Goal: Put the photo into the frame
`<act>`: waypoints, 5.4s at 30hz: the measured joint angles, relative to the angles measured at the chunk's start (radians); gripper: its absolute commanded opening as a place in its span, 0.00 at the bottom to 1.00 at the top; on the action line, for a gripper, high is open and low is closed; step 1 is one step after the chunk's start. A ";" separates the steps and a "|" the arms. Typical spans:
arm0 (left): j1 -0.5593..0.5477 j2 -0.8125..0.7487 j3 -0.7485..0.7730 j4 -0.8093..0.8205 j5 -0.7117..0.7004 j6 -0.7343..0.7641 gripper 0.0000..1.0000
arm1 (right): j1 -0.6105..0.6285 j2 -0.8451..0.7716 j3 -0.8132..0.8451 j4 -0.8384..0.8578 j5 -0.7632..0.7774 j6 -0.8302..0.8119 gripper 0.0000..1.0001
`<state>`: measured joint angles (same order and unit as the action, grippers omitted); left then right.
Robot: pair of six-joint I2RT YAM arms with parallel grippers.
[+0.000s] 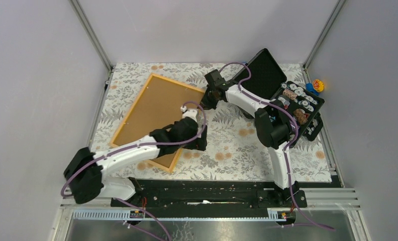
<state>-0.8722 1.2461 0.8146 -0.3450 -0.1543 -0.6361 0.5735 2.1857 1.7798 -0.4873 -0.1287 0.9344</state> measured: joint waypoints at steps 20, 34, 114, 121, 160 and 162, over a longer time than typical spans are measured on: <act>-0.274 0.621 0.369 -0.380 -0.846 -0.111 0.93 | -0.025 -0.004 0.004 0.042 -0.159 0.112 0.00; -0.351 0.193 0.136 -0.266 -0.765 -0.069 0.99 | -0.056 -0.003 -0.029 0.056 -0.264 0.031 0.50; 0.264 0.594 0.462 -0.308 -0.106 0.244 0.00 | -0.007 -0.299 -0.611 0.381 -0.291 -0.007 0.85; 0.262 0.482 0.419 -0.312 -0.070 0.237 0.00 | -0.004 -0.250 -0.517 0.437 -0.286 0.143 0.78; -0.002 0.161 0.533 -0.477 -0.315 0.250 0.90 | 0.115 -0.090 -0.178 0.401 -0.280 0.347 0.00; -0.038 0.161 0.525 -0.497 -0.387 0.248 0.92 | 0.114 -0.090 -0.174 0.397 -0.281 0.354 0.00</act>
<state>-0.9104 1.4067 1.3399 -0.8425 -0.5415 -0.3882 0.6872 2.0953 1.6058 -0.0898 -0.4095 1.2888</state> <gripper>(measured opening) 0.899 0.347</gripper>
